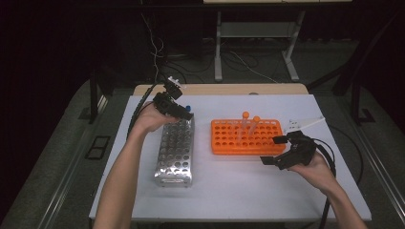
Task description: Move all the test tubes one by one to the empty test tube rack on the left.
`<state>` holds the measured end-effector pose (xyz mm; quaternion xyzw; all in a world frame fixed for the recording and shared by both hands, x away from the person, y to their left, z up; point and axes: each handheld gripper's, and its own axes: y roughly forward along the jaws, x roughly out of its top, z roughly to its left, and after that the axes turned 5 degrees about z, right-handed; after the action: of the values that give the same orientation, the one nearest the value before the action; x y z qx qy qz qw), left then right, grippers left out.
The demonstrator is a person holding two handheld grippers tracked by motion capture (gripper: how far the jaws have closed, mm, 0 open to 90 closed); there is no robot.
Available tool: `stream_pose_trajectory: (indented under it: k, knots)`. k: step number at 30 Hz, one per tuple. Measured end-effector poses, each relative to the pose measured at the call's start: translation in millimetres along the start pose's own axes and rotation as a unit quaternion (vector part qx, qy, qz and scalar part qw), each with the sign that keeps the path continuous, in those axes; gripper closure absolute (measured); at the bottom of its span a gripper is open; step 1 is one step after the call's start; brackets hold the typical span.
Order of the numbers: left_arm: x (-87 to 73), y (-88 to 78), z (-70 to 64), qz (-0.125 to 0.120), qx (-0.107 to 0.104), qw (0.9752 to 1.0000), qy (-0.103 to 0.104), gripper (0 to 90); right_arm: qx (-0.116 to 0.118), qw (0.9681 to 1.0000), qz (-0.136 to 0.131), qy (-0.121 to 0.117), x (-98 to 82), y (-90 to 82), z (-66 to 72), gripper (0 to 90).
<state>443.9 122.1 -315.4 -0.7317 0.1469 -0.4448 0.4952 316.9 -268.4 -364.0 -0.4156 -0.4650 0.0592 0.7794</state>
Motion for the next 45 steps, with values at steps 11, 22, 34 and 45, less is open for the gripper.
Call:
stream_pose_trajectory:
  k: [11, 22, 34, 45]
  knots:
    - [-16.4, -25.1, -10.5, -0.035, 0.003, 0.9993, -0.011, 34.8, -0.012, 0.9998, 0.006, 0.011, 12.7, 4.9, -20.7, 0.6]
    - [-37.5, -43.8, -26.6, -0.081, 0.007, 0.9963, -0.027, 4.3, -0.02, 0.9996, 0.005, 0.017, 25.9, 14.6, -39.7, 0.6]
    - [-56.8, -39.4, -55.5, -0.106, 0.002, 0.9943, -0.011, 0.0, -0.028, 0.9994, 0.009, 0.017, 29.9, 34.3, -54.0, 0.6]
    - [-71.1, -28.1, -71.6, -0.107, -0.012, 0.9942, 0.0, 0.0, -0.031, 0.9994, 0.016, 0.005, 33.2, 54.3, -65.2, 27.9]
